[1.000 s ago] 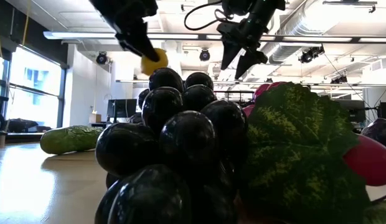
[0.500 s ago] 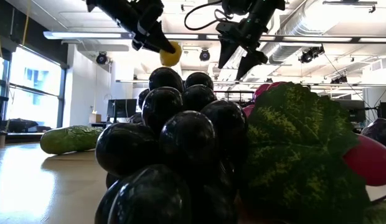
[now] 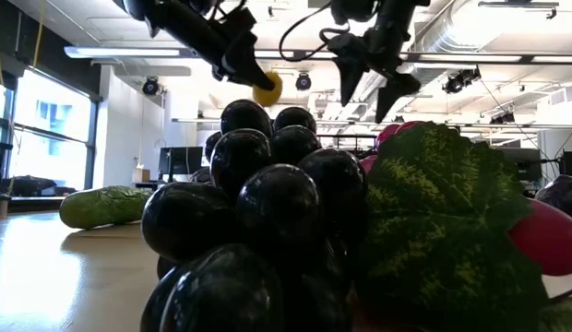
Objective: Build produce basket
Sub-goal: Put the left yellow lemon into the black wire basket, then put the right purple plum into the black wire basket
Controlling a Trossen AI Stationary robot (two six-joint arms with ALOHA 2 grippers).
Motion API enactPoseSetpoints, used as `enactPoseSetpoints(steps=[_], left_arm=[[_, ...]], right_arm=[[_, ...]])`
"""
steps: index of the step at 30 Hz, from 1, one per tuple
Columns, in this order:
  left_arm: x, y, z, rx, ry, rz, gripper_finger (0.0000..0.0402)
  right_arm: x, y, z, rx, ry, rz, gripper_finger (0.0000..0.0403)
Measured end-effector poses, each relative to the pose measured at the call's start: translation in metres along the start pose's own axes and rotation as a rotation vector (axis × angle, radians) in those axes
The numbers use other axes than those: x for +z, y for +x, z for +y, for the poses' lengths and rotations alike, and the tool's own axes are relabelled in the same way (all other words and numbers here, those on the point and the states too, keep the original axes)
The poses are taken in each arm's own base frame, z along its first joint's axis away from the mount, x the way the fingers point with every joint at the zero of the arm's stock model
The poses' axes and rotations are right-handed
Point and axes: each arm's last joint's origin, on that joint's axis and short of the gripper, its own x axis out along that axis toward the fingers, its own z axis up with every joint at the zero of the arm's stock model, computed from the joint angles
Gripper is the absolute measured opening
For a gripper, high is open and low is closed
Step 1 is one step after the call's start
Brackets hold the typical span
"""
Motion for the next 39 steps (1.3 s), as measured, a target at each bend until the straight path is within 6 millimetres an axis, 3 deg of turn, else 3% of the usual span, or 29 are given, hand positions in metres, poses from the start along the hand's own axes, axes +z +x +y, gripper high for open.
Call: enactPoseSetpoints(steps=[7, 22, 32, 39], left_arm=[[-0.003, 0.012, -0.002, -0.004, 0.009, -0.01, 0.0154], [-0.001, 0.022, -0.003, 0.044, -0.051, -0.055, 0.0262], [-0.001, 0.022, -0.002, 0.075, -0.07, -0.047, 0.0268], [0.007, 0.007, -0.001, 0.099, -0.072, -0.076, 0.0268]], right_arm=[[-0.022, -0.001, 0.008, -0.064, 0.062, 0.101, 0.0394], [-0.063, -0.008, 0.022, -0.243, 0.072, 0.183, 0.0394], [-0.085, -0.014, 0.03, -0.364, -0.051, 0.157, 0.0394], [-0.098, -0.019, 0.031, -0.411, -0.099, 0.206, 0.0394]])
